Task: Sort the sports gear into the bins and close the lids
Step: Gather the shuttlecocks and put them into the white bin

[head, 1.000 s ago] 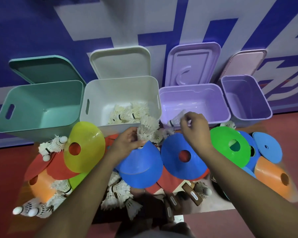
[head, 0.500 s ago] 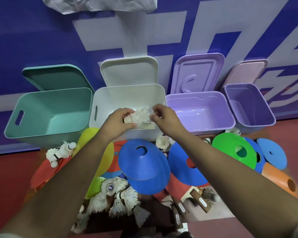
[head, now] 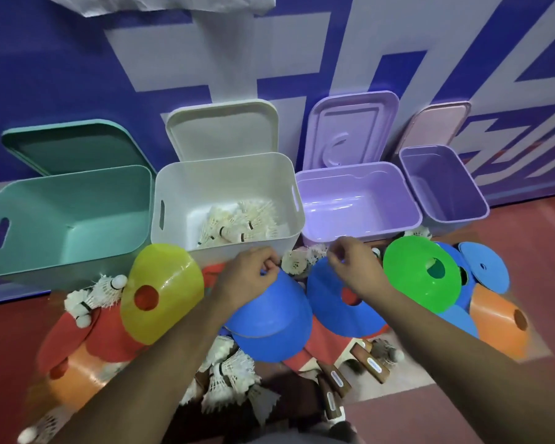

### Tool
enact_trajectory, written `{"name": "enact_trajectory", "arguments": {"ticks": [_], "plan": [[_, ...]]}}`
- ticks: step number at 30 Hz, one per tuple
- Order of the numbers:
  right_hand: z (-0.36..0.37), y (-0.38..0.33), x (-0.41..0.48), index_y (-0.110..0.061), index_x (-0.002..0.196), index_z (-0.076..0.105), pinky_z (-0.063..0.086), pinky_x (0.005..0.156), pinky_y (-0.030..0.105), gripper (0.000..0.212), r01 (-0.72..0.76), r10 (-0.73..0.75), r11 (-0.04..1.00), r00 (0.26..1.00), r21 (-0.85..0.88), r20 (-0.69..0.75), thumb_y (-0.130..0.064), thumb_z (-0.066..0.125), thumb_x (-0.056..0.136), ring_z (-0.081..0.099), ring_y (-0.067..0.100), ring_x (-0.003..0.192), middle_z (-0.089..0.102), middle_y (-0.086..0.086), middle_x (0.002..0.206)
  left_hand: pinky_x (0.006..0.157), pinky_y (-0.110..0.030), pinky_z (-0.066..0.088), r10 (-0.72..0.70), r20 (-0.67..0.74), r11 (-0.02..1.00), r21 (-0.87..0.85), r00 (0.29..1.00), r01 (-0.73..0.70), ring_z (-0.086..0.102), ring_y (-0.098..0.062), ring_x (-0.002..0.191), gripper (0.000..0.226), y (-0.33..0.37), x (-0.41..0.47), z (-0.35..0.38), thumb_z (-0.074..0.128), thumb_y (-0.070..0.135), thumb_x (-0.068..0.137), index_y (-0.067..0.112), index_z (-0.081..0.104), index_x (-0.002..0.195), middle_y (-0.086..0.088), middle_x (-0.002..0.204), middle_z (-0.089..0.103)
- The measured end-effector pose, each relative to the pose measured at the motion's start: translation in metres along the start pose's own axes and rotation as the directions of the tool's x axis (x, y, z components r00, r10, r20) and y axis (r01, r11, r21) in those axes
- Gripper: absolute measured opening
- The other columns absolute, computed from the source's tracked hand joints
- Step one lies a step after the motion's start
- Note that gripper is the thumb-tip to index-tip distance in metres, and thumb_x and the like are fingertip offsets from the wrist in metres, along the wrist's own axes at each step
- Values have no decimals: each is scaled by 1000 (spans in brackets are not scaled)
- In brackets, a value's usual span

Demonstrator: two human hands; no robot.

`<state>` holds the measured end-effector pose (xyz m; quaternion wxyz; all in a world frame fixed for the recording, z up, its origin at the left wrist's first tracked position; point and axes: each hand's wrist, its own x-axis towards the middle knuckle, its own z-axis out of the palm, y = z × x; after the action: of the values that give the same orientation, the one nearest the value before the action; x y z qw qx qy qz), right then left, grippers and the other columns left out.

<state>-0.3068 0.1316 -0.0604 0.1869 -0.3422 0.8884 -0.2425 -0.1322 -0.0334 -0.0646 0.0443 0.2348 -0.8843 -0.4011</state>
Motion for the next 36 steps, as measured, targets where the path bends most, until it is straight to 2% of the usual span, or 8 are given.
{"name": "enact_trajectory", "arguments": {"ticks": [4, 7, 15, 21, 25, 27, 32, 36], "plan": [[16, 23, -1, -4, 108, 64, 41, 85, 36, 27, -44, 45, 986, 999, -163, 1, -20, 62, 87, 56, 35, 101, 60, 17, 108, 87, -38, 48, -102, 78, 980, 179, 992, 87, 59, -24, 98, 26, -6, 10, 34, 56, 17, 88, 15, 62, 113, -7, 106, 60], [29, 26, 10, -5, 114, 63, 41, 93, 40, 32, -45, 46, 977, 999, -209, -1, -23, 59, 88, 52, 37, 108, 58, 18, 110, 96, -38, 43, -187, 130, 911, 393, 974, 123, 54, -33, 111, 43, -7, 25, 52, 52, 25, 89, 24, 53, 131, -12, 119, 57], [61, 28, 35, -12, 99, 65, 42, 85, 38, 26, -39, 56, 943, 997, -331, 45, -32, 53, 89, 55, 32, 100, 66, 10, 104, 96, -37, 36, -218, 161, 805, 587, 963, 85, 52, -26, 118, 30, -21, 53, 80, 43, 18, 92, 18, 58, 118, -3, 125, 58], [67, 32, 42, -22, 109, 70, 37, 95, 41, 27, -14, 33, 960, 998, -280, 61, -24, 50, 91, 51, 29, 111, 63, 2, 112, 89, -40, 46, -89, 109, 867, 497, 990, 23, 55, -29, 109, 29, -25, 51, 76, 45, 7, 90, 7, 59, 116, -11, 117, 59], [60, 37, 35, -16, 81, 63, 41, 74, 37, 18, 65, -68, 987, 998, -144, -10, -21, 49, 91, 57, 31, 89, 63, 2, 85, 85, -42, 48, -7, 7, 914, 405, 1000, 4, 56, -31, 104, 29, -25, 37, 65, 53, -2, 83, 5, 61, 110, -12, 109, 61], [57, 41, 33, -14, 83, 63, 46, 72, 40, 18, 112, -115, 989, 993, -92, -19, -21, 48, 89, 57, 28, 83, 63, 2, 83, 87, -41, 48, 8, -41, 934, 358, 999, 7, 56, -30, 103, 28, -25, 32, 59, 63, 0, 81, 6, 63, 108, -11, 107, 62], [49, 50, 24, -8, 108, 70, 50, 87, 40, 28, 252, -252, 967, 967, -24, -31, -16, 53, 87, 62, 27, 97, 70, 6, 106, 88, -42, 48, -16, -182, 969, 240, 983, 60, 57, -28, 103, 28, -13, 24, 47, 73, 8, 80, 6, 64, 107, -9, 107, 63], [36, 44, 18, -8, 119, 67, 44, 102, 31, 29, 314, -306, 943, 948, 112, -85, -14, 58, 92, 59, 21, 112, 65, 4, 120, 77, -23, 44, 48, -222, 990, 136, 974, -17, 54, -15, 85, 15, -3, 14, 41, 72, 13, 84, 8, 63, 94, -4, 95, 58]]}}
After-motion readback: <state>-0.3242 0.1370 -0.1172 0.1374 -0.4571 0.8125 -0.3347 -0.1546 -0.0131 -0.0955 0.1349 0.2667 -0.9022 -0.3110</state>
